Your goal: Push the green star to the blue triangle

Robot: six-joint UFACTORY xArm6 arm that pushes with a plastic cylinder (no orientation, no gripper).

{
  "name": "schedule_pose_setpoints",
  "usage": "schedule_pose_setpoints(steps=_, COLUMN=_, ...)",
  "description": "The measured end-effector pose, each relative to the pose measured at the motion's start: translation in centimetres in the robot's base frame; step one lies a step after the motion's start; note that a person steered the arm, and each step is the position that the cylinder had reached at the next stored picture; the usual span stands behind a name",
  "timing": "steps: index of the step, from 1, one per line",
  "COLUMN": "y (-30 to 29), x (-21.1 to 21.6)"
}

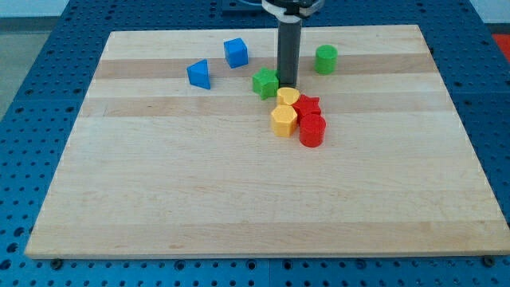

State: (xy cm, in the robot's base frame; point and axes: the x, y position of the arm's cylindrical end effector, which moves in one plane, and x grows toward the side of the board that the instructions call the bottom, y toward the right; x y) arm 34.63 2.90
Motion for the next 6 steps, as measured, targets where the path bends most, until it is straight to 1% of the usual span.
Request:
schedule_pose_setpoints(steps=4, y=-9.1, x=0.1)
schedule_pose_setpoints(steps=5, y=-6.0, x=0.1)
schedule_pose_setpoints(steps=6, y=-1.5, x=-0.9)
